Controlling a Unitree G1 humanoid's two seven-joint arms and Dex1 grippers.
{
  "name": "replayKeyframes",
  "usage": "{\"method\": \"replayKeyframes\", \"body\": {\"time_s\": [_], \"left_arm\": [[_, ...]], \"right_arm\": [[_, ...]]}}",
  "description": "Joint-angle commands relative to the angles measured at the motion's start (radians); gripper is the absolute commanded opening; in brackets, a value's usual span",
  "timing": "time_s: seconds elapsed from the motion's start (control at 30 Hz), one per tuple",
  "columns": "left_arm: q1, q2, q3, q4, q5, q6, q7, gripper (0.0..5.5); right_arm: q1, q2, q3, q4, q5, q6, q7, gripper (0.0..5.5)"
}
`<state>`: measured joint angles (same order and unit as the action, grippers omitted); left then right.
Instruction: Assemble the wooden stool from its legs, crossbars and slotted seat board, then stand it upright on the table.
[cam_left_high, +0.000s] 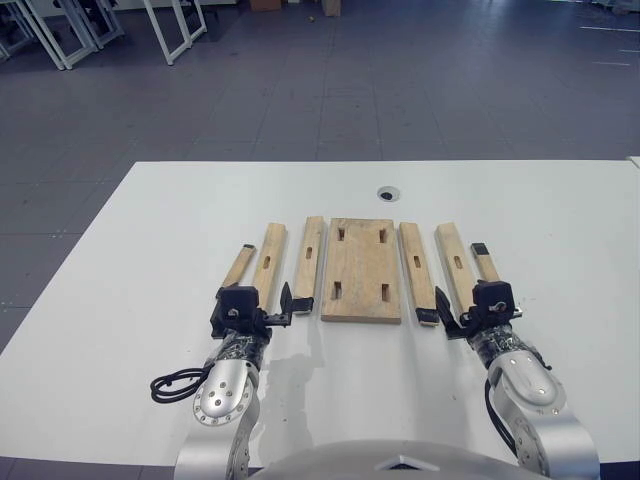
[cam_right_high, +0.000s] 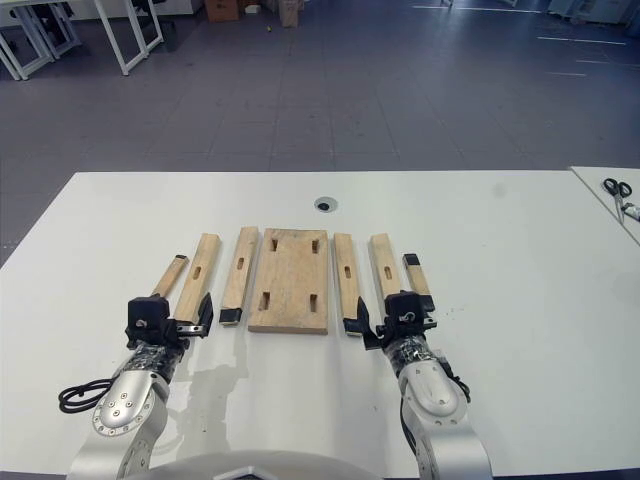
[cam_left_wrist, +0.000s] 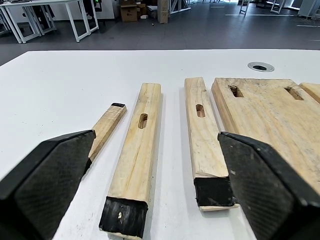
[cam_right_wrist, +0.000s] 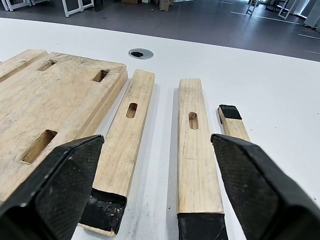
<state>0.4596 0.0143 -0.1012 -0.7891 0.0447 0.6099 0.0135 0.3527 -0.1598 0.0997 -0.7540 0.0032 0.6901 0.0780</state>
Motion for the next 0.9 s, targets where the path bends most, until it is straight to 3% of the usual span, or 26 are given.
{"method": "replayKeyframes", "body": {"time_s": [0.03, 0.3, 0.53, 0.7, 0.9], "left_arm": [[-0.006, 0.000, 0.006, 0.002, 0.000, 0.015, 0.006, 4.52], [-0.010, -0.003, 0.005, 0.007, 0.003, 0.016, 0.008, 4.52], [0.007, -0.010, 0.011, 0.007, 0.006, 0.008, 0.016, 4.52], [0.006, -0.010, 0.016, 0.006, 0.003, 0.011, 0.018, 4.52], [0.000, -0.011, 0.012, 0.012, 0.006, 0.011, 0.020, 4.52]], "right_arm": [[-0.009, 0.005, 0.001, 0.004, 0.000, 0.001, -0.002, 3.95], [-0.014, 0.004, -0.002, 0.011, 0.005, 0.003, 0.003, 3.95], [-0.070, -0.009, -0.161, 0.104, 0.121, -0.044, 0.076, 3.95], [-0.134, -0.104, -0.290, 0.330, 0.161, -0.120, 0.160, 3.95], [-0.223, -0.196, -0.337, 0.683, 0.133, -0.300, 0.211, 3.95]]}}
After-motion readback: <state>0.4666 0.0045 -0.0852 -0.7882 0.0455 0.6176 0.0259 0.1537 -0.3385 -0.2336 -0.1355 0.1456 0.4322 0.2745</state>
